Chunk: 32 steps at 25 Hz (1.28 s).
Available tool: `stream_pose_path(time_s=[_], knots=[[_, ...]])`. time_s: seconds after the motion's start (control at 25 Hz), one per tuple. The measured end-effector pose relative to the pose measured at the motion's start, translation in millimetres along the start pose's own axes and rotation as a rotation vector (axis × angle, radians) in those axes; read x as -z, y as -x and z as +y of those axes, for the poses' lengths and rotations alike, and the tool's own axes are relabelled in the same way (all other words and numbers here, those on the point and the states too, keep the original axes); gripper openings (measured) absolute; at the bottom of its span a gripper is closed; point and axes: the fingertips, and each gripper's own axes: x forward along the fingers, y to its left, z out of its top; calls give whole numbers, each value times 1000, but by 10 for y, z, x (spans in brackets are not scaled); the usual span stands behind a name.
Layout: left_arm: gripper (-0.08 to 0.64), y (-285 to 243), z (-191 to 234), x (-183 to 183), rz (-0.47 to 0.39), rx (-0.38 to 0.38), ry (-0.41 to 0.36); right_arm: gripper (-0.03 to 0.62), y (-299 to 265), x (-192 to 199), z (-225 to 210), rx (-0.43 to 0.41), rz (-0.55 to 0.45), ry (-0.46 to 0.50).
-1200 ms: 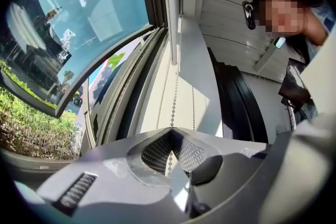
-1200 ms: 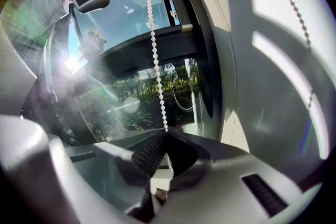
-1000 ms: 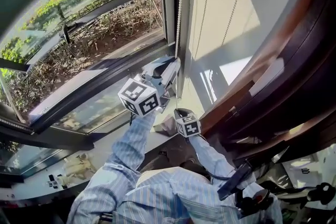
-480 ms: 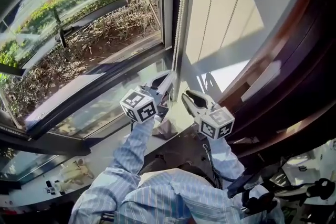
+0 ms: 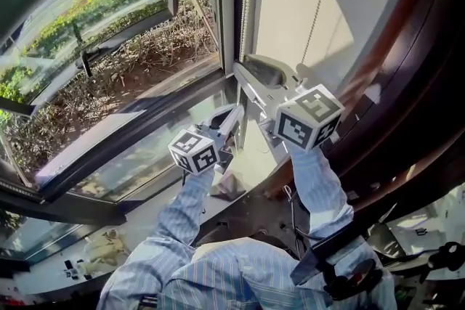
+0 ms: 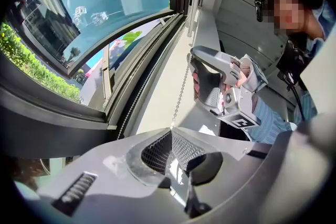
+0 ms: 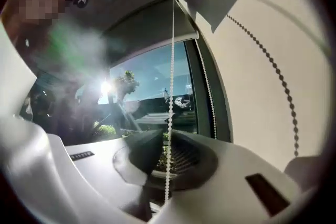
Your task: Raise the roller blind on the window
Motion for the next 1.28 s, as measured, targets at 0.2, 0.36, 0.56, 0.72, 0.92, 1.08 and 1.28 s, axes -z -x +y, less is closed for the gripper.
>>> stream_pose_path(time_s=[0.2,0.36,0.56,0.72,0.92,1.08,1.28], knots=[[6,34,22,-34,-12,-7,6,9,-75,-35,-104,78,-49,-1],[6,61,87,174,43,-26,15,6,-85,212,-128,152,-19,94],[6,304,354,1083,246,-113,79,6,10,1237,-265,210,170,48],[6,629,507,1908,435,-179,126,5,227,2248,-293,249,317,-37],[12,963,559,2179,489,-269,-49,5,406,3191,-345,295,497,-133],[54,860,222,1105,149,-240,-329,5,438,3302,-327,291,523,-177],[52,456,-353,-325,-166,-110,-543,6,420,3311,-239,275,522,-177]])
